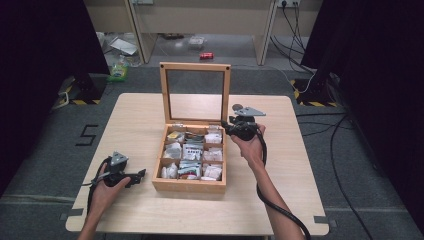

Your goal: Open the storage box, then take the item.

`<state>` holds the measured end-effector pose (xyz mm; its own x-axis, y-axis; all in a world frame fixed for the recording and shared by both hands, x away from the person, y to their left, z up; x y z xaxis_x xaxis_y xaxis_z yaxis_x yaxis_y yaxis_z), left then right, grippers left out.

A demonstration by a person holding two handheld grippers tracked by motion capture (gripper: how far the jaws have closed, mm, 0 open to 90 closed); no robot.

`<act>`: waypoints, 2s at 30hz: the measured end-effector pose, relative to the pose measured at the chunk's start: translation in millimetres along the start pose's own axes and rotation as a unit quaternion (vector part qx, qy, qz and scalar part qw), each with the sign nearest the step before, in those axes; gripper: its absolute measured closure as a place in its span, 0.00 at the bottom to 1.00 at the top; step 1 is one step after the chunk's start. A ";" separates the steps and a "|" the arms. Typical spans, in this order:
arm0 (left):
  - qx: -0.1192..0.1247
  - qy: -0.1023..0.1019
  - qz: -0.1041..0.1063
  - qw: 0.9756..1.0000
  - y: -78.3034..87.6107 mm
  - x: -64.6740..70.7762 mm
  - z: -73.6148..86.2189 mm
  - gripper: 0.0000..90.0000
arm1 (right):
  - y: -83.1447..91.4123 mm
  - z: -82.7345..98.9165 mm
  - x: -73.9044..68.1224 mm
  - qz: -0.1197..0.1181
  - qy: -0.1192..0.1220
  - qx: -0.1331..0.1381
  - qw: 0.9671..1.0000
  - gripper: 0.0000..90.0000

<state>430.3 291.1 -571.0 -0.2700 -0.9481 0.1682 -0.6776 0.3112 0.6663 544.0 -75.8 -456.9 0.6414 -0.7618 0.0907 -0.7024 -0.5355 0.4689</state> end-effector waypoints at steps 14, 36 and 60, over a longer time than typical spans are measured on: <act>0.000 0.000 0.000 1.000 0.1 0.0 0.0 0.13 | 19.3 15.7 -23.5 -0.055 0.011 -0.008 0.998 0.58; 0.000 0.000 0.000 1.000 0.0 0.0 0.0 0.13 | 36.2 21.0 -49.2 -0.097 0.027 0.001 0.995 0.52; 0.000 0.000 0.000 1.000 0.1 0.0 0.0 0.13 | 42.7 32.6 -75.2 -0.129 0.048 -0.009 0.990 0.57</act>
<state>430.3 291.1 -571.0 -0.2702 -0.9481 0.1676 -0.6773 0.3109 0.6668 455.6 -53.2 -472.4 0.8258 -0.5620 0.0478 -0.5058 -0.7004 0.5036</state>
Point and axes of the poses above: each handheld gripper's, and its own axes: y roughly backward along the jaws, z roughly out of its underside, x roughly to its right, the point moved 7 cm from there along -y, roughly forward along the jaws, and after that the axes turned 11 degrees about y, right-handed, at the moved point
